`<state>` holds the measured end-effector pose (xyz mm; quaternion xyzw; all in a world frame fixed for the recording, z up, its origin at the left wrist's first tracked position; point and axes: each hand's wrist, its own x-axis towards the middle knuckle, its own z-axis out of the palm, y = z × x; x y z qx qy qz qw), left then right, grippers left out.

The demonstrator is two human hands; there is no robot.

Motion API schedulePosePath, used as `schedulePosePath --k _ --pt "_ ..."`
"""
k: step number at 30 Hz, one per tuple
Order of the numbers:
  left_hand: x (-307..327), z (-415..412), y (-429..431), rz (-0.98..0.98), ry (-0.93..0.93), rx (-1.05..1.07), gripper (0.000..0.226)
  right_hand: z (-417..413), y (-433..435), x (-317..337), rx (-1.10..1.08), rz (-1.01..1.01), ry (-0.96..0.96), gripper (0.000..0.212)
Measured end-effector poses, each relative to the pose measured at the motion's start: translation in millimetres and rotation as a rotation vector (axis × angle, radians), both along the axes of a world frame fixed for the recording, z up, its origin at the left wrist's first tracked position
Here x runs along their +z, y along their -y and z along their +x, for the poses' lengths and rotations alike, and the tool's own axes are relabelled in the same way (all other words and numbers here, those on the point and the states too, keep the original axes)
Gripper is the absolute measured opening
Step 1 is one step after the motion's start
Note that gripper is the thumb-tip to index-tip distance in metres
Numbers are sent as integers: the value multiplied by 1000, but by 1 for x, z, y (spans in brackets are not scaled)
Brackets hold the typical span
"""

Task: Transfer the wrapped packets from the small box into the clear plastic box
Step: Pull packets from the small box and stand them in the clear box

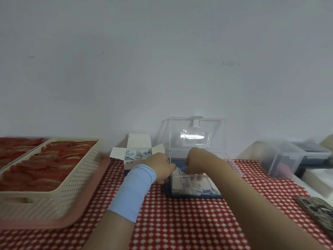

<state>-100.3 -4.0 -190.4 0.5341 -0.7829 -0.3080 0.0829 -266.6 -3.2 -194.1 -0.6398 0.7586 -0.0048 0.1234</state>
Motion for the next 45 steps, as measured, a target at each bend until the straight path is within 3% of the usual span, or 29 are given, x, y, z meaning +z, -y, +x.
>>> schedulePosePath --k 5,9,13,18,22,29,36,41,45 --pt "4 1 -4 69 -109 47 35 4 -3 2 -1 21 0 24" --pt "16 7 -8 97 -182 66 34 1 -16 25 -36 26 164 18" --pt "45 26 -16 122 -335 100 22 0 -28 58 -30 -96 228 18" --pt "56 72 -1 -217 -333 188 17 31 -29 76 74 -365 280 14" --pt "38 105 16 -404 -225 275 22 69 -23 69 226 -420 371 12" --pt "22 116 22 -354 -104 242 21 107 7 47 285 -402 68 16" --pt "18 101 25 -459 -78 164 29 114 30 34 242 -332 -249 13" --pt "18 101 26 -452 -93 172 26 114 33 34 259 -325 -256 13" --pt "20 104 24 -445 -126 175 28 105 26 43 230 -355 -88 16"
